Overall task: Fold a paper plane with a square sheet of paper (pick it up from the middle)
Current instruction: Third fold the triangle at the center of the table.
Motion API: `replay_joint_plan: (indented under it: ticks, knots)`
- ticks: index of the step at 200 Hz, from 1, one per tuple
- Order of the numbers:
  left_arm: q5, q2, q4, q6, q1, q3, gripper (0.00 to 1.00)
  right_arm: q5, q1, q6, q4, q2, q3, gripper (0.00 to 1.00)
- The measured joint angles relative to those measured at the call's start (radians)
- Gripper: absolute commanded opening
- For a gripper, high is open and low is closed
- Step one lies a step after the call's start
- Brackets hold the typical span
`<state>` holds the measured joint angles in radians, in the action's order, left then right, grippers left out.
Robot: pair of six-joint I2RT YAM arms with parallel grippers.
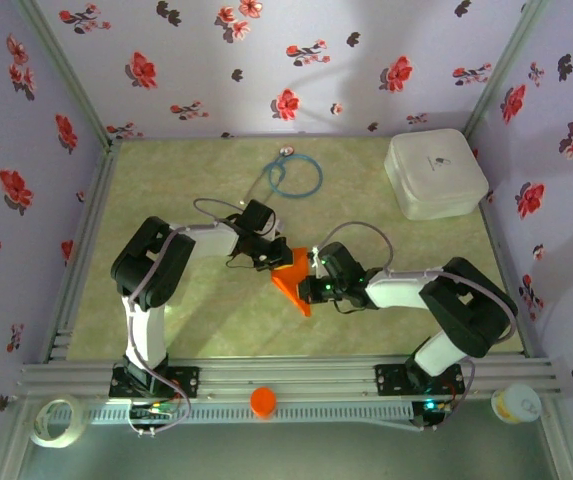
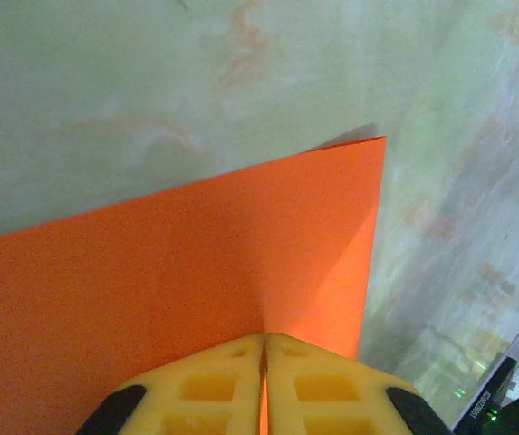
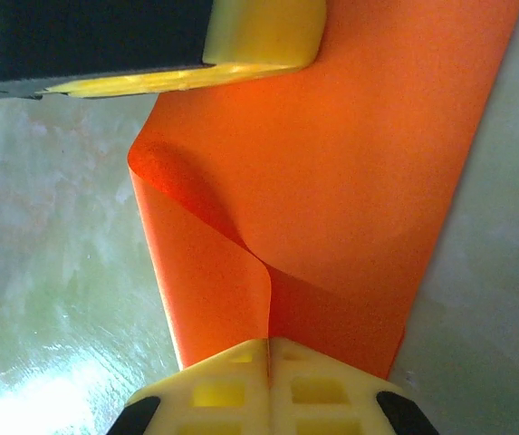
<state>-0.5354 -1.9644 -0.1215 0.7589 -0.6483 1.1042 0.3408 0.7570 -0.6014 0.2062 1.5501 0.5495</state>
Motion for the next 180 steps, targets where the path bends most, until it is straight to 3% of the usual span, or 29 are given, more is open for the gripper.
replay_joint_plan:
  ticks: [180]
  knots:
    - [0.000,0.000,0.001,0.000,0.000,-0.001,0.10,-0.032,0.000,0.070,-0.126,-0.005,0.080,0.04]
